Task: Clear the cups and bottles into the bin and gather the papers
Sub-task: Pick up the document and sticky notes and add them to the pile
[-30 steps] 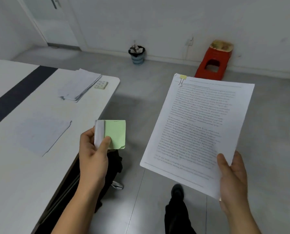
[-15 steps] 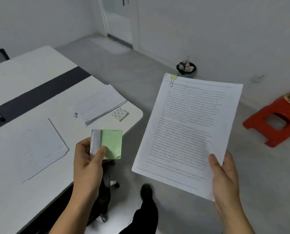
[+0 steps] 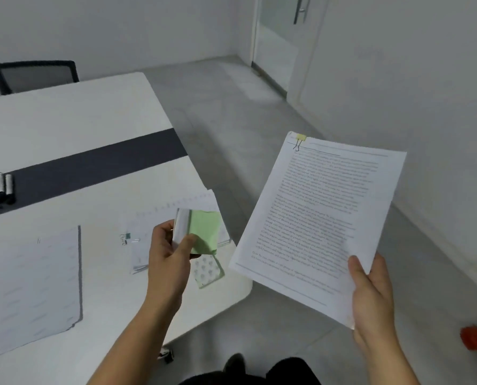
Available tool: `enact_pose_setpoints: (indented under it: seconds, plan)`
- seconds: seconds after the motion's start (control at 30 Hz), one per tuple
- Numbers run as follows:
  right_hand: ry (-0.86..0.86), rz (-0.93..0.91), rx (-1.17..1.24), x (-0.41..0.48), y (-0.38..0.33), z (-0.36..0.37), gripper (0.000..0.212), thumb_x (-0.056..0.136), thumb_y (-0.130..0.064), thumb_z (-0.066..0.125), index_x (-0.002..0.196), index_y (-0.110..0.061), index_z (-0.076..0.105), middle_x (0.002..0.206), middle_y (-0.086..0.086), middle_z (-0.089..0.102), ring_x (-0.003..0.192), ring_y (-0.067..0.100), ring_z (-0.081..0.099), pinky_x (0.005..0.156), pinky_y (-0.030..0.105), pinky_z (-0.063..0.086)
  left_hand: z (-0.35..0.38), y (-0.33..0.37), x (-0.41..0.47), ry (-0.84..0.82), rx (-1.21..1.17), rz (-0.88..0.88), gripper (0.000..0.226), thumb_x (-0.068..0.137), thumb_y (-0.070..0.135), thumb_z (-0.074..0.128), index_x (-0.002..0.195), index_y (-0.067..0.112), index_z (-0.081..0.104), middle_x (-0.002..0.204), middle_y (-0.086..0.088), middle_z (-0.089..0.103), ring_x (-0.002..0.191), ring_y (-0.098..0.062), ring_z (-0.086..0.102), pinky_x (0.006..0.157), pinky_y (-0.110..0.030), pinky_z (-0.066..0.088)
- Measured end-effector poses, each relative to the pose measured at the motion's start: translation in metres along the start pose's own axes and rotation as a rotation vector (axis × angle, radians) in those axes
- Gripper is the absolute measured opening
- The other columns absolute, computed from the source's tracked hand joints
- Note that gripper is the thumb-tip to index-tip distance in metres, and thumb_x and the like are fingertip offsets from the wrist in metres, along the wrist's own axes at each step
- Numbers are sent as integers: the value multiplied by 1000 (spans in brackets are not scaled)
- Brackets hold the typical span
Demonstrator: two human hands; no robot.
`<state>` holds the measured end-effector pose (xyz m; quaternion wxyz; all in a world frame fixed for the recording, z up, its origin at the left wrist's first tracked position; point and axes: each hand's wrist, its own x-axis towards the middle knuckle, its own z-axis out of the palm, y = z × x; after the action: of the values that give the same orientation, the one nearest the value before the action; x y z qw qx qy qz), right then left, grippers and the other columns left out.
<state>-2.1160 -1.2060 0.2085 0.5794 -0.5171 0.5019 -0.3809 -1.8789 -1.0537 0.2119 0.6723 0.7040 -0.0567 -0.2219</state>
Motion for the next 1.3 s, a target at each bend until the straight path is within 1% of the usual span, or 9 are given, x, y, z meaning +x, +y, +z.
enact_pose_setpoints:
  seconds: [0.27,0.5,0.67,0.8,0.93,1.0,1.1,1.2,1.3]
  plan:
    - [-500,72,-184,184,8,112,27,106,-19,45,124,-33,59,117,-15,70,107,5,66,95,30,48,33,-61,77,383,14,-221,26,91,0,56,108,21,51,104,4,60,94,-19,62,75,-37,55]
    - [-1192,102,-529,303,26,251,24,106,-14,44,116,-33,54,116,-15,64,91,-17,61,81,5,44,70,-87,80,819,12,-508,28,91,2,54,115,16,50,108,4,56,94,-20,60,71,-35,54]
    - [-1694,3,-818,319,59,361,33,107,-25,41,140,-23,46,127,-6,59,111,9,58,101,26,46,95,-99,72,1056,28,-585,27,91,3,54,112,18,50,104,7,56,89,-17,58,70,-35,53]
    - [-1972,-120,-903,307,81,422,28,106,-28,45,133,-33,47,120,-16,61,109,4,59,101,30,45,110,-125,65,1146,-72,-636,28,91,2,55,116,13,51,108,3,56,90,-18,58,66,-32,51]
    - [-2051,-308,-1162,299,116,462,42,105,-33,44,146,-27,40,134,-9,55,116,12,54,88,20,43,114,-153,79,1127,-131,-703,28,90,4,55,114,16,51,108,3,57,89,-16,58,71,-40,53]
    - [-1983,-470,-1339,295,140,465,53,105,-33,41,155,-24,26,146,5,46,126,24,49,100,31,41,115,-168,89,1082,-120,-727,27,89,5,53,113,18,50,106,5,57,88,-14,57,77,-42,53]
    - [-1853,-575,-1435,287,162,453,58,106,-29,39,158,-23,14,147,18,37,127,35,47,105,39,39,116,-185,96,1021,-61,-755,27,90,7,49,114,18,49,100,8,57,83,-8,55,65,-29,46]
    - [-1789,-632,-1427,281,169,445,59,107,-29,38,159,-26,10,144,20,34,123,35,47,104,39,40,115,-198,96,960,89,-760,26,86,16,44,112,16,50,99,-1,58,89,-21,56,65,-29,39]
    - [-1720,-684,-1434,278,175,444,60,106,-28,39,158,-29,10,140,17,34,116,32,50,101,40,44,114,-214,94,891,307,-770,44,84,25,43,124,10,54,114,-13,51,108,-32,45,82,-31,35]
